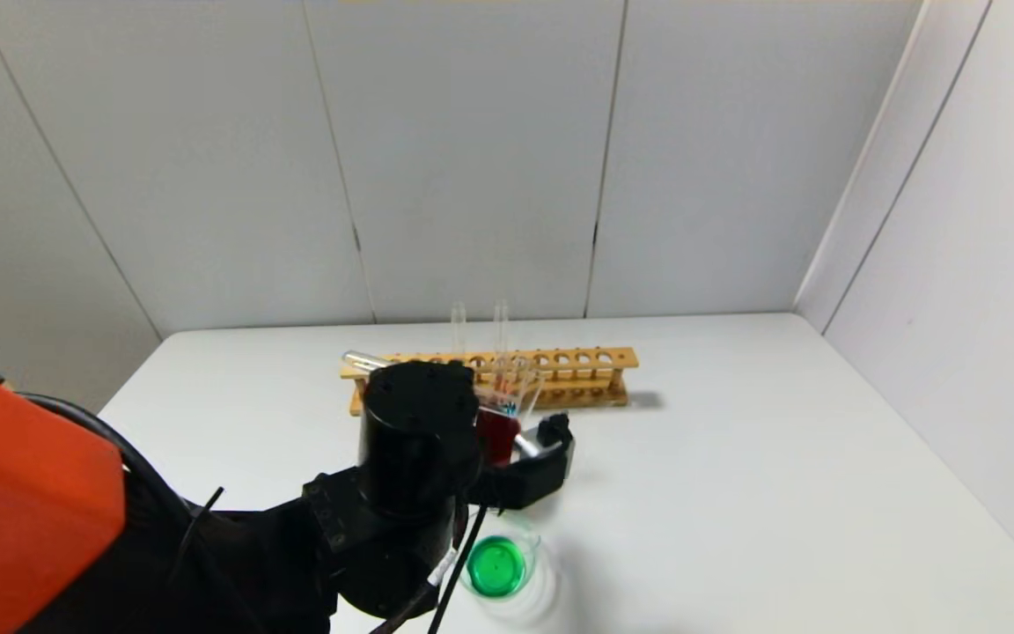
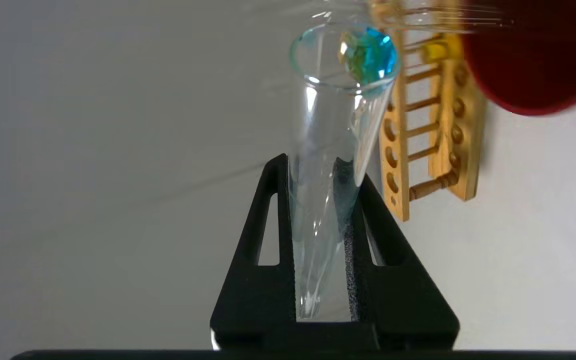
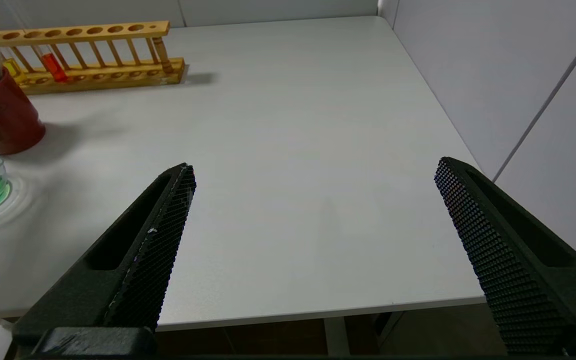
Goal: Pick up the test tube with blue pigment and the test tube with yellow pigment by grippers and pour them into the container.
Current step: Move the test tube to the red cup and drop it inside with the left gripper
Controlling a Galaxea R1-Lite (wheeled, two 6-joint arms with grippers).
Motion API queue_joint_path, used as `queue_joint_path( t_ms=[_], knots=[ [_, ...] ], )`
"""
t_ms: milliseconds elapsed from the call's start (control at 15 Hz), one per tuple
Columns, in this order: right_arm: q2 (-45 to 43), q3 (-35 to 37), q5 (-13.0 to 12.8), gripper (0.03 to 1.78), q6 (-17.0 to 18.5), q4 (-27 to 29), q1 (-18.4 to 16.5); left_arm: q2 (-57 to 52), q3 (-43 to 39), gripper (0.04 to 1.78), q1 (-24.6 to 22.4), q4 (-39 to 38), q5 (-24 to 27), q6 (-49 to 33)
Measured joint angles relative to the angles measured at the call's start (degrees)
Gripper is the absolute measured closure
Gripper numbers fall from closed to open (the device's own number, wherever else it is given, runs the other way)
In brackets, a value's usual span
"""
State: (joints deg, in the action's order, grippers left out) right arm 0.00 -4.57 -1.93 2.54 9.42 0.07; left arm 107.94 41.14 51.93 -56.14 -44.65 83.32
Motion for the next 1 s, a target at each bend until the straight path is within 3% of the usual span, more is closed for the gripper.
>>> queue_joint_path(
  t_ms=[267, 533, 733, 1000],
  knots=[
    [0.0, 0.0, 0.02, 0.06, 0.0, 0.0, 0.0, -3.19, 1.24, 1.49, -0.17, -0.22, -6.61, -19.9],
    [0.0, 0.0, 0.0, 0.06, 0.0, 0.0, 0.0, -3.34, 3.01, 1.49, -1.17, 0.24, -7.02, -43.5],
    [0.0, 0.02, 0.0, 0.06, 0.0, 0.0, 0.0, -2.91, 4.04, 1.49, -1.58, 0.46, -3.61, -59.95],
    [0.0, 0.02, 0.0, 0.06, 0.0, 0.02, 0.0, -2.97, 4.58, 1.49, -3.04, 4.07, 5.13, -79.91]
  ],
)
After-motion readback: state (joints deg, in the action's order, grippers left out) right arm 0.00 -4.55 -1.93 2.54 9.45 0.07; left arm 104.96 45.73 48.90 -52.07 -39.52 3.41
